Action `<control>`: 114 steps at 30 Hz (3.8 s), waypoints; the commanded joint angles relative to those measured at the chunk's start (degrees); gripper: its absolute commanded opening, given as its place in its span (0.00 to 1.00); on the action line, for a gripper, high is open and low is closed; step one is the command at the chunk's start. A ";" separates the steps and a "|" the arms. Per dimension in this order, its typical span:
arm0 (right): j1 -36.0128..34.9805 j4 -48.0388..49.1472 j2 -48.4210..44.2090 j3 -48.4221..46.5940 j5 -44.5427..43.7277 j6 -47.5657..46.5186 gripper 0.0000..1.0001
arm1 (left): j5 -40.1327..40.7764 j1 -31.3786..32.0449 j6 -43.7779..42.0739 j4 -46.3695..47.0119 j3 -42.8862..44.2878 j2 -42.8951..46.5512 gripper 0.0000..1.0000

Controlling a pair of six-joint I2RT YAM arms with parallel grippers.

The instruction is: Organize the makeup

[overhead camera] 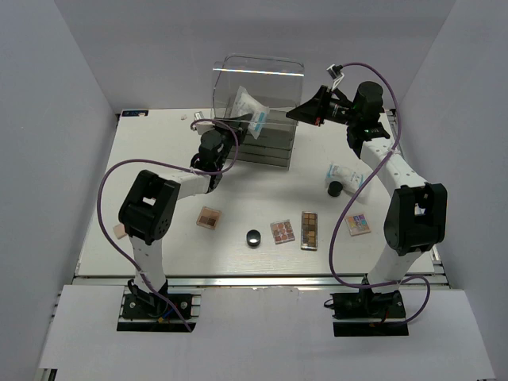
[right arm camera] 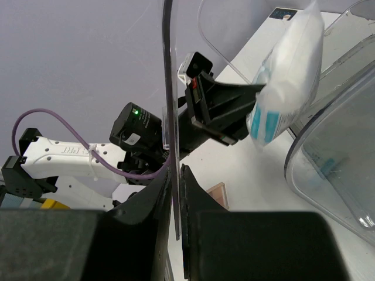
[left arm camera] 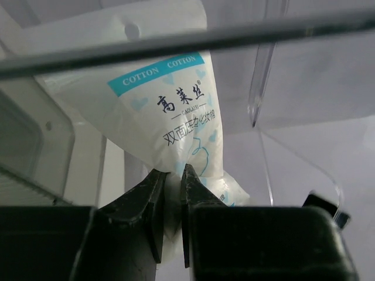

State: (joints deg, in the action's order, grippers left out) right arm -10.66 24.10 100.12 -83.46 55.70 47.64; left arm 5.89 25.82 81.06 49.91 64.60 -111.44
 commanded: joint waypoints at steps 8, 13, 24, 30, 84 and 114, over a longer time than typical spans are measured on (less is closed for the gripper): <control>0.81 3.68 -3.26 -0.21 0.02 1.41 0.13 | 4.30 0.63 3.05 -4.73 8.18 -1.77 0.77; 0.81 4.03 -3.17 -0.21 -0.24 1.49 0.13 | 2.55 0.63 2.44 -5.43 3.79 2.88 0.78; 0.90 1.48 -3.35 -0.04 -0.42 -1.31 0.13 | 2.46 0.63 1.03 -6.67 -6.07 11.85 0.77; 0.90 0.60 -3.26 0.05 -1.12 -2.55 0.15 | 2.02 0.63 0.68 -6.41 -5.45 13.88 0.77; 9.16 -49.32 6.07 5.41 -42.61 -89.55 0.24 | 1.41 0.63 5.60 -6.67 3.60 16.96 0.77; -20.36 -25.52 -17.86 16.41 -31.60 -92.48 0.00 | 2.90 0.54 5.60 -17.83 8.70 18.98 0.77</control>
State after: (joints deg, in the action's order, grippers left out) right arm -30.00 -15.35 81.28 -65.41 30.59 -50.43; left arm 8.45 26.11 87.09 32.75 71.00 -96.79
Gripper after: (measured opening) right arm 0.254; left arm 0.769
